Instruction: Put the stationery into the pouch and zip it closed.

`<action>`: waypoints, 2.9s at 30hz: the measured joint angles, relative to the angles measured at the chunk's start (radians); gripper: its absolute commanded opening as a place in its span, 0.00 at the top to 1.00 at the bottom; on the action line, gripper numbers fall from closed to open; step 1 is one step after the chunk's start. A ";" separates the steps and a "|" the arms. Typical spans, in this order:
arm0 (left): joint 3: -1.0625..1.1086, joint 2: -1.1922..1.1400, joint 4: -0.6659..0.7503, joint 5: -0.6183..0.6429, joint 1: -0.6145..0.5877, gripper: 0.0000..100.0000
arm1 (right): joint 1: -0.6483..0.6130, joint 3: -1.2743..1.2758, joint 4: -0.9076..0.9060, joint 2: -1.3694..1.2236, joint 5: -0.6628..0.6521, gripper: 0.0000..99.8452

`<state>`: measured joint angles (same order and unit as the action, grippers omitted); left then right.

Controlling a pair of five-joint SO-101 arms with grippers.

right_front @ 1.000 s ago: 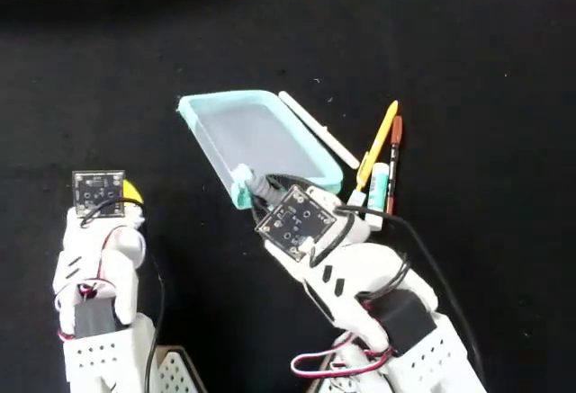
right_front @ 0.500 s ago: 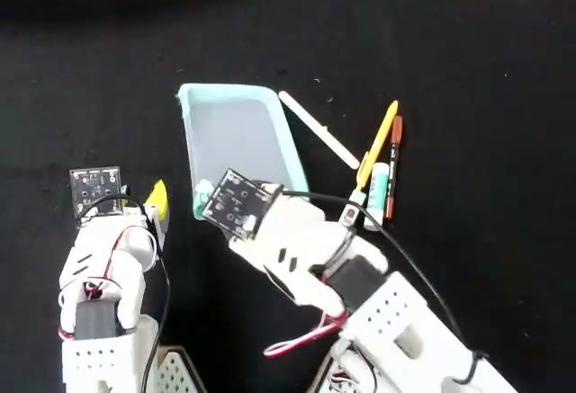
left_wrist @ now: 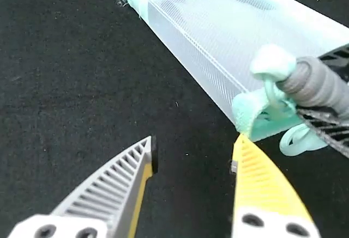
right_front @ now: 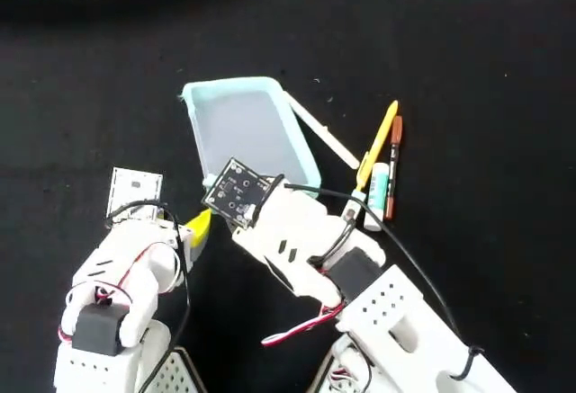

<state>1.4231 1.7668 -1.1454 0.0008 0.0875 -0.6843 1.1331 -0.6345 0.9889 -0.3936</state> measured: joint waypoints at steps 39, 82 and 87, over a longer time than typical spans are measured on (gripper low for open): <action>0.054 0.002 0.163 -0.068 -0.057 0.79 | 0.000 0.003 0.000 0.000 0.000 0.99; 0.021 0.002 0.103 -0.023 0.126 0.82 | 0.080 0.031 0.002 0.000 0.000 0.99; 0.018 0.002 0.121 -0.040 0.143 0.83 | 0.080 0.031 0.002 0.000 0.000 0.99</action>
<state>1.4415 1.7683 -1.0242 -0.0391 0.2302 -0.6045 1.1638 -0.6329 0.9889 -0.3936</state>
